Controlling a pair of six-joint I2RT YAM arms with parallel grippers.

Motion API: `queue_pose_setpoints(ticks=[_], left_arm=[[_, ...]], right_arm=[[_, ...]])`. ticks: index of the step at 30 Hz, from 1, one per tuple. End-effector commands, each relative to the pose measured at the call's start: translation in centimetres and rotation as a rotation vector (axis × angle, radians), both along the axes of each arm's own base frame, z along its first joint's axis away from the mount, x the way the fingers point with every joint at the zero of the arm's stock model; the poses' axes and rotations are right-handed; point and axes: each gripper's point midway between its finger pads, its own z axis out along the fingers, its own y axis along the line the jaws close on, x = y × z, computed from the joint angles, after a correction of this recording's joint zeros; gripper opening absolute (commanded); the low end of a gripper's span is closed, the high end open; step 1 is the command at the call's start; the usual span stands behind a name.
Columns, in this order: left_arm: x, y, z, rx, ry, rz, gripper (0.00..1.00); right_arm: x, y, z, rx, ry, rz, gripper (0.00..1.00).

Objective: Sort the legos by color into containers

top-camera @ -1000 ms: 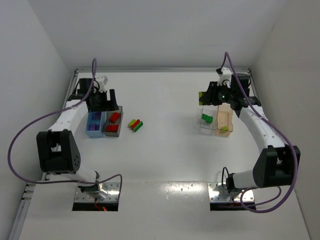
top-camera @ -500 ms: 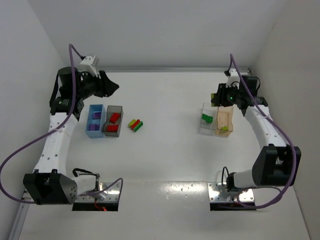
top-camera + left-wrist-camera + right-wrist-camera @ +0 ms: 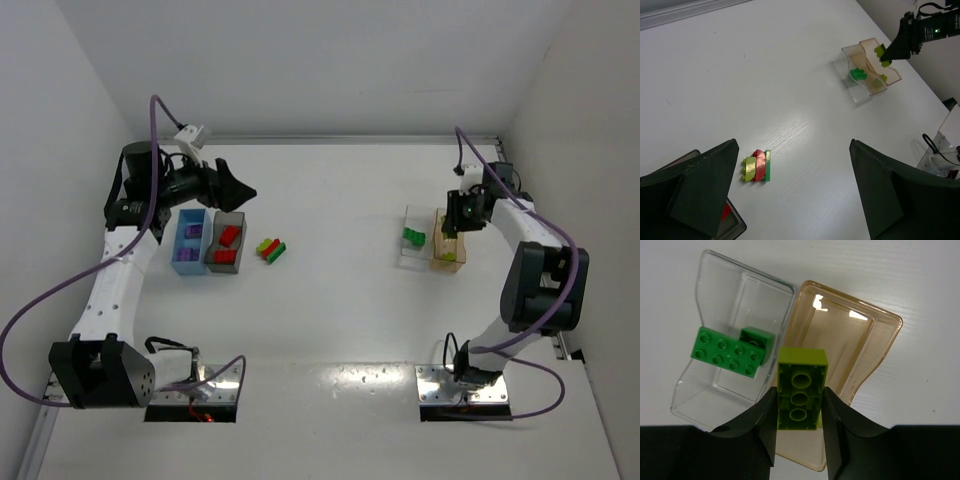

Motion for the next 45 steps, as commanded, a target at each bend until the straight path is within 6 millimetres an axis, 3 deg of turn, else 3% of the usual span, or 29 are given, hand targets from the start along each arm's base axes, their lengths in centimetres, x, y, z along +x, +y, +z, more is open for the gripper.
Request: queue_pose_setpoints(ticks=[1, 5, 6, 10, 13, 16, 20, 24, 28, 30, 31, 33, 34, 35, 36, 37, 40, 42, 45], left_arm=[[0.5, 0.2, 0.2, -0.009, -0.015, -0.005, 1.0], [0.9, 0.6, -0.1, -0.004, -0.009, 0.027, 1.0], [0.9, 0.6, -0.1, -0.004, -0.009, 0.027, 1.0], [1.6, 0.7, -1.6, 0.047, 0.006, 0.049, 0.96], [2.3, 0.5, -3.8, 0.089, 0.062, 0.047, 0.86], [2.6, -0.4, -5.8, 0.125, 0.121, 0.006, 0.86], [2.6, -2.2, -6.7, 0.154, 0.131, -0.063, 0.86], [2.0, -5.3, -10.0, 0.31, 0.149, -0.117, 0.86], [2.8, -5.4, -12.2, 0.457, 0.13, -0.117, 0.85], [3.0, -6.1, -13.1, 0.509, 0.123, -0.21, 0.85], [2.4, -6.4, -14.0, 0.569, 0.114, -0.362, 0.85], [3.1, -5.0, -14.5, 0.634, 0.054, -0.496, 0.85], [1.4, -5.0, -14.8, 0.601, 0.099, -0.591, 0.85], [2.7, -4.7, -13.3, 0.606, 0.05, -0.608, 0.85], [3.5, -3.9, -14.4, 0.63, 0.031, -0.668, 0.86], [2.2, -3.7, -14.7, 0.631, 0.074, -0.737, 0.86], [2.5, -3.7, -15.3, 0.735, 0.04, -0.84, 0.86], [1.7, -3.3, -17.0, 0.808, 0.051, -0.871, 0.86], [1.7, -2.9, -17.7, 0.926, -0.038, -0.878, 0.86]], right_arm=[[1.7, -1.4, 1.4, -0.048, -0.05, -0.01, 0.0], [1.9, -1.9, 0.8, -0.07, -0.041, -0.014, 0.02], [1.9, -1.9, 0.8, -0.076, -0.043, -0.006, 0.16], [1.9, -1.9, 0.5, -0.074, -0.034, -0.005, 0.53], [1.7, -1.3, 1.1, -0.049, -0.048, 0.023, 0.59], [1.6, -0.2, 2.8, -0.021, -0.084, 0.035, 0.7], [1.3, 0.7, 5.0, 0.018, -0.131, 0.039, 0.7], [0.8, 2.3, 8.2, 0.085, -0.209, 0.08, 0.7], [-0.1, 4.3, 10.3, 0.177, -0.243, 0.133, 0.7], [-0.7, 5.2, 11.3, 0.213, -0.265, 0.168, 0.7], [-1.1, 5.5, 10.9, 0.223, -0.251, 0.181, 0.7], [-1.4, 5.9, 11.0, 0.241, -0.245, 0.203, 0.7], [-1.5, 6.1, 11.0, 0.251, -0.247, 0.211, 0.7], [-1.7, 6.3, 11.0, 0.257, -0.243, 0.224, 0.7], [-1.9, 6.3, 11.0, 0.257, -0.244, 0.224, 0.7], [-2.0, 6.6, 11.1, 0.268, -0.246, 0.233, 0.7], [-2.1, 6.7, 11.5, 0.273, -0.256, 0.241, 0.7], [-2.1, 6.8, 11.6, 0.28, -0.257, 0.246, 0.7], [-2.1, 6.8, 11.6, 0.28, -0.257, 0.247, 0.7]])
